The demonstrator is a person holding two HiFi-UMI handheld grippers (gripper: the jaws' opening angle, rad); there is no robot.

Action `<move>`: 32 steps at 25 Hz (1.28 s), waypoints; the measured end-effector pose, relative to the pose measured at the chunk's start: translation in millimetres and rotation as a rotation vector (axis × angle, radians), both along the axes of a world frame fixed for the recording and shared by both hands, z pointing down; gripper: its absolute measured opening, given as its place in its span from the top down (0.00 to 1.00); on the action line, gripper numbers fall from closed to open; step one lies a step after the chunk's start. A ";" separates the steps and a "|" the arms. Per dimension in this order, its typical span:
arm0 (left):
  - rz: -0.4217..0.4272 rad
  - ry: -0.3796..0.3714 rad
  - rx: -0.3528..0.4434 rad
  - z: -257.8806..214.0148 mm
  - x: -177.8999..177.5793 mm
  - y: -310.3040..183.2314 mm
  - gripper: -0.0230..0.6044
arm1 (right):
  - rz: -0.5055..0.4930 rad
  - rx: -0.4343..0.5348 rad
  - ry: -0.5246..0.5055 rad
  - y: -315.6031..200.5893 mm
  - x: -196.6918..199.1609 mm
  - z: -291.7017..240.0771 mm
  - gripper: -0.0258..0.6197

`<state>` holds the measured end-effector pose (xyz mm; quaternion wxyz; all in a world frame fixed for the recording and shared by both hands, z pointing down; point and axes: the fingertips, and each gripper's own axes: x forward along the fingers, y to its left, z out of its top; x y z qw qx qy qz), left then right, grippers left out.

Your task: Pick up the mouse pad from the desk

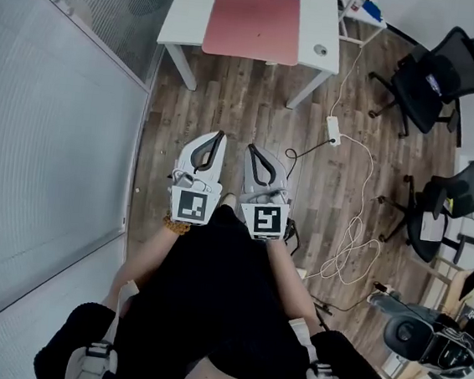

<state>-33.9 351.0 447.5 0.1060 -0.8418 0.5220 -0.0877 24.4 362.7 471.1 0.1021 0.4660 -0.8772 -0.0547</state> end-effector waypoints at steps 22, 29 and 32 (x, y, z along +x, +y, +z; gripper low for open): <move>0.128 0.141 -0.007 5.3 -30.1 -189.7 0.96 | 0.005 0.013 0.225 -186.5 -34.5 -2.3 0.93; 0.157 0.094 -0.001 5.5 -38.3 -235.3 0.96 | -0.006 0.036 0.253 -235.2 -35.3 -6.8 0.93; 0.136 0.085 -0.022 8.3 -30.9 -254.0 0.96 | 0.003 0.027 0.228 -259.2 -20.7 -7.1 0.93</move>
